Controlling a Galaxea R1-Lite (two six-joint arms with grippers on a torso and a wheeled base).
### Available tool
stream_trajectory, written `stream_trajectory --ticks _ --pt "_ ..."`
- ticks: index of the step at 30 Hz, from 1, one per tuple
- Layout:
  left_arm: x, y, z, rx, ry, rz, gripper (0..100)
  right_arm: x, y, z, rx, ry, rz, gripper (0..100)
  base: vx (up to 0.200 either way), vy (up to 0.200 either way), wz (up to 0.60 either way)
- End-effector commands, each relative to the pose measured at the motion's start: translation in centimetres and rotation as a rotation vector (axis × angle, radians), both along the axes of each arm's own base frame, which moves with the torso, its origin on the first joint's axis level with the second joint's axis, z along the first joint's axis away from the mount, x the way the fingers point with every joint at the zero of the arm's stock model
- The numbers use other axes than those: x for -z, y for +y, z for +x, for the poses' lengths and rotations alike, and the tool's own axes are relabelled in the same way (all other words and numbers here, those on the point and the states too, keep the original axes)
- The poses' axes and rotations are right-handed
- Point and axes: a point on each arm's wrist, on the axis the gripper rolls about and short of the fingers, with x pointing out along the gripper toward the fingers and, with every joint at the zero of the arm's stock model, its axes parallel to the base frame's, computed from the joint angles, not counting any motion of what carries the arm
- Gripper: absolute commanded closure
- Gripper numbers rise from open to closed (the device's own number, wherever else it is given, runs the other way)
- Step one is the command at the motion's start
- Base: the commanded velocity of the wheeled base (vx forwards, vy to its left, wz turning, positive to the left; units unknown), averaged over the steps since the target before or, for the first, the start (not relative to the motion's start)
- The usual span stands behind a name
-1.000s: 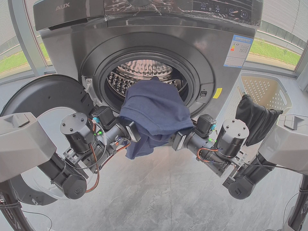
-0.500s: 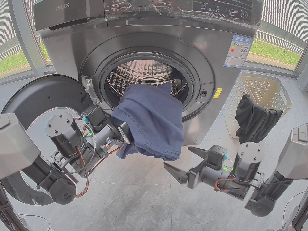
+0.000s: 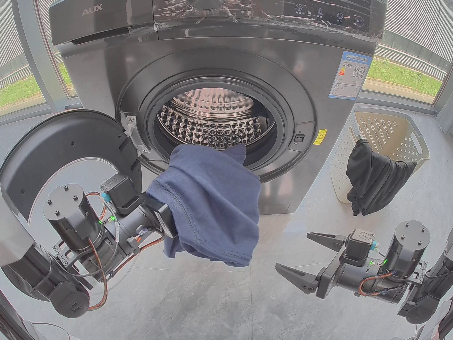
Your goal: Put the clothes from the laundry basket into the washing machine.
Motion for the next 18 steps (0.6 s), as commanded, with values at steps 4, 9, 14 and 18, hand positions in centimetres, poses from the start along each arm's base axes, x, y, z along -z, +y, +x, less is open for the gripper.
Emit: stream_trajectory --ticks 4,9,14,18 --pt "-0.1 0.8 -0.2 -0.017 -0.002 0.004 100 -0.4 -0.5 0.4 0.030 -0.012 0.013 0 0.000 0.000 0.00" --pt "0.4 0.8 0.1 -0.024 0.012 0.016 100 -0.1 -0.4 0.5 0.029 -0.002 0.006 0 0.200 0.000 0.00" --pt "0.9 0.6 0.2 -0.022 0.019 0.035 100 0.3 -0.3 0.6 0.026 0.010 -0.002 0 0.200 0.000 0.00" --pt "1.7 0.0 0.1 -0.004 0.044 0.055 100 0.3 -0.3 0.6 0.026 0.012 -0.004 0 0.200 0.000 0.00"
